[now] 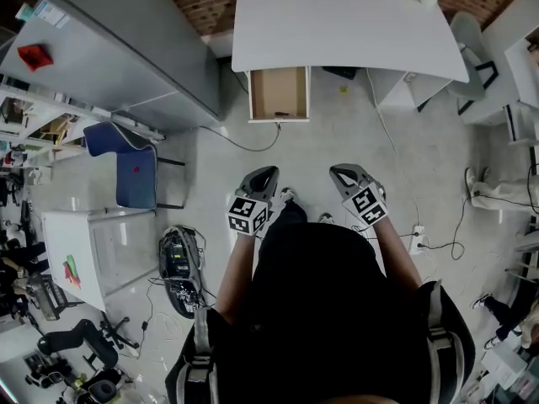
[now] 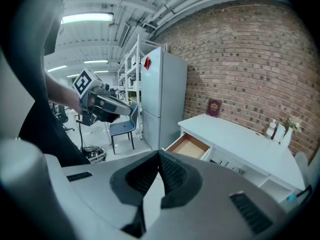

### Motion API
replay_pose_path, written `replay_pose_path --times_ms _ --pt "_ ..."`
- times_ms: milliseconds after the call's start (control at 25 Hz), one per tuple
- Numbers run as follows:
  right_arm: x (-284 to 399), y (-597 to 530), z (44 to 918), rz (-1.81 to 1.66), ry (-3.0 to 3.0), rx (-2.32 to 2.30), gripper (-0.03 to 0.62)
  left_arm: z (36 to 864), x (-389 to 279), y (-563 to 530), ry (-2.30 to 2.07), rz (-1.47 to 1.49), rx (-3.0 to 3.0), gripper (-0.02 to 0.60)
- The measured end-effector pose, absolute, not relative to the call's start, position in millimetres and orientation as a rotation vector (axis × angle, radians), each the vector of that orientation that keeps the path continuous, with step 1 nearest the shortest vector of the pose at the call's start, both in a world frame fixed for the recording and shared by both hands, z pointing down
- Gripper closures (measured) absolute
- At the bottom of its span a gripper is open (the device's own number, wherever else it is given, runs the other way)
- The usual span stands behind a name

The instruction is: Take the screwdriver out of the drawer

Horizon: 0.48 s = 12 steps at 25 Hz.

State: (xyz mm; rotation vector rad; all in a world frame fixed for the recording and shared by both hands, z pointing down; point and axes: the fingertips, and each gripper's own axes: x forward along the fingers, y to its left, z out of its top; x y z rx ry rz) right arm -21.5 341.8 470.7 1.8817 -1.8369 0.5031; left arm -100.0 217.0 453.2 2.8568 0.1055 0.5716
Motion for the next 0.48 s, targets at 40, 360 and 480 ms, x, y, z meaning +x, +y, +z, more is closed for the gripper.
replay_pose_path --times_ms 40,360,480 --pt "-20 337 471 0.505 -1.837 1.886 0.539 454 -98 212 0.108 0.574 2.856 0.557" --pt "-14 306 474 0.515 -1.836 1.885 0.539 456 -83 186 0.137 0.557 2.849 0.557" --pt "-11 291 477 0.514 -1.83 1.874 0.539 458 -79 175 0.143 0.551 2.837 0.557"
